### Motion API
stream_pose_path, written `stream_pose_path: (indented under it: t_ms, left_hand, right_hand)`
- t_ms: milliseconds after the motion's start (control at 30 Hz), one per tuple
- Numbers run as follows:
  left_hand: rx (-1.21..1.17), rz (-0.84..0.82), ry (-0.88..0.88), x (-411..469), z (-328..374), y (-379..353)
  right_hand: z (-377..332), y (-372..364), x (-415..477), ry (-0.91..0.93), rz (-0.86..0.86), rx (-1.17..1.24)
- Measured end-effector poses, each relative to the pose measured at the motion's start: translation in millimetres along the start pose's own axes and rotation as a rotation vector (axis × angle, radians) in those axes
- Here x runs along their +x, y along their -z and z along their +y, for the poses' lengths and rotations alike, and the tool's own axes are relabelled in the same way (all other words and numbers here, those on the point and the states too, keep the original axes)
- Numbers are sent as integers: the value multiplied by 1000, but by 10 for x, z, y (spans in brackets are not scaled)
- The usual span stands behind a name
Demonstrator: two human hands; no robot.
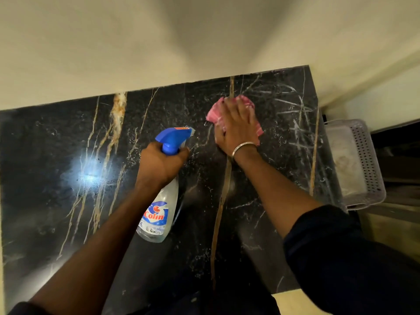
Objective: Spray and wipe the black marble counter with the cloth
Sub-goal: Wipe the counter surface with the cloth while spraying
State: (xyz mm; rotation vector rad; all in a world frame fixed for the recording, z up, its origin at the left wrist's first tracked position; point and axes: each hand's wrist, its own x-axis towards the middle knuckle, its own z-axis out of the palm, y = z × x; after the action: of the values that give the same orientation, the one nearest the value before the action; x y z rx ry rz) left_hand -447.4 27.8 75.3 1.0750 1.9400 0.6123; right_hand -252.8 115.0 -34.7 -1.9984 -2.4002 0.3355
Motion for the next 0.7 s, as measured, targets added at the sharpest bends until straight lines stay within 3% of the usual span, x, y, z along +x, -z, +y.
stream_pose_path:
  t_ms: [167,333,400,567,700]
  left_hand:
    - [-20,-38,-26,57,4,49]
    - [-1,-27,3,90,-44,84]
    - [-7,-22,13,96,-45,91]
    - [-1,28,44,82,-13,82]
    - [17,32,43,57,15,108]
  right_hand:
    - [717,150,313,-309,72,15]
    - [475,144,490,-615,71,42]
    - [170,105,488,-523,59,51]
    - [-795,-41,322,-78,-37,-9]
    - [-705,-45,326,132,-83,-29]
